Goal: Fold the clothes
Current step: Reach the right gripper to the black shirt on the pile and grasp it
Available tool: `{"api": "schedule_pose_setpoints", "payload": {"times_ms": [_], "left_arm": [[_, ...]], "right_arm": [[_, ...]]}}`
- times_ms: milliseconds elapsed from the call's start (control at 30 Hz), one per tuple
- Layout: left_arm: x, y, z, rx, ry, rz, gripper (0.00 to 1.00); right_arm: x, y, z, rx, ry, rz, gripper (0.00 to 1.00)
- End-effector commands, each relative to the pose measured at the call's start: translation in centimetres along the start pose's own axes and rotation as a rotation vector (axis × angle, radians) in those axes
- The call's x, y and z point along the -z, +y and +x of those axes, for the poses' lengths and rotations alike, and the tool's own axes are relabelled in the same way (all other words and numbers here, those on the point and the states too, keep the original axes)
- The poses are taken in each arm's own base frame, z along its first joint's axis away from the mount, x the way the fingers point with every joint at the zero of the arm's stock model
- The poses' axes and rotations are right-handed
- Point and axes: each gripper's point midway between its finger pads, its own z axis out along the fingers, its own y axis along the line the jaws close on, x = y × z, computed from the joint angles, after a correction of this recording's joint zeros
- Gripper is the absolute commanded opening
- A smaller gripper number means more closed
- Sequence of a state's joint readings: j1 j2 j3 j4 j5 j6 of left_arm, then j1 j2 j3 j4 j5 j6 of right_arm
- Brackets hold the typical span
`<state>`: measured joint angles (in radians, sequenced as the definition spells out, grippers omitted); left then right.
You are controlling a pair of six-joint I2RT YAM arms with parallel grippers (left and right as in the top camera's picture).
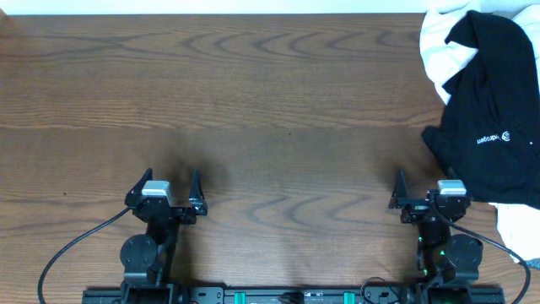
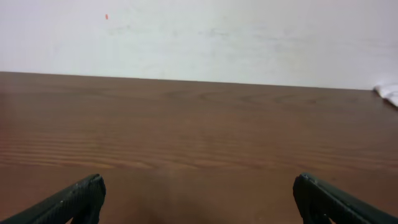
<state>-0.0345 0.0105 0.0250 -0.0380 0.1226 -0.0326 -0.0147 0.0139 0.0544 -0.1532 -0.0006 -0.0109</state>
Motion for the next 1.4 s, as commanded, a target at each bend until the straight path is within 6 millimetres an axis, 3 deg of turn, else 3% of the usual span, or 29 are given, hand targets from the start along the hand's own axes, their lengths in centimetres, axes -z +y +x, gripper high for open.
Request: {"api": "schedule_pose_setpoints", "payload": {"times_ms": [0,267,433,600,767,900,1000,1133,1300,1367], "left_arm": [[0.4,-0.9,0.7,0.037,0.057,0.049,0.98],[1.5,-1.7,-3.3,0.044,0.128,0.058,0.98],[2.0,-1.9,-5.0,0.089,0.280,0.034,0.98],[2.5,-1.9,-4.3,0.138,0.539,-0.003,0.98],[3.1,-1.9,-3.3,0.158,0.728,-0.028,0.98],[3.4,-1.9,-2.1,0.172,0.802,-0.040,0.98],[3.5,-1.9,-2.0,0.184,0.809,-0.045,0.98],[3.5,-1.8,-2.0,0.184,0.808,-0.046,0.98],[3.5,-1.9,-1.9,0.185,0.813,-0.046,0.98],[3.5,-1.8,-1.9,0.185,0.813,-0.046,0.98]], "right_arm": [[0.9,-0.3,-3.1,-0.016,-0.027,0.023,0.99],[1.5,-0.8,-6.5,-0.061,0.111,0.049,0.99],[0.7,-0.8,-6.3,-0.050,0.343,0.056,0.99],[-1.0,-1.2,-4.6,-0.040,0.645,0.077,0.99],[-3.7,-1.3,-4.8,-0.020,0.776,0.075,0.99],[-6.2,-4.2,-4.3,0.023,0.778,0.218,0.99],[-6.6,-7.9,-2.1,0.062,0.862,0.373,0.99],[-6.7,-10.8,3.1,0.018,1.048,0.440,0.99],[-6.6,-12.0,8.8,-0.013,1.233,0.450,0.95],[-6.7,-11.9,10.1,-0.011,1.271,0.446,0.93]]}}
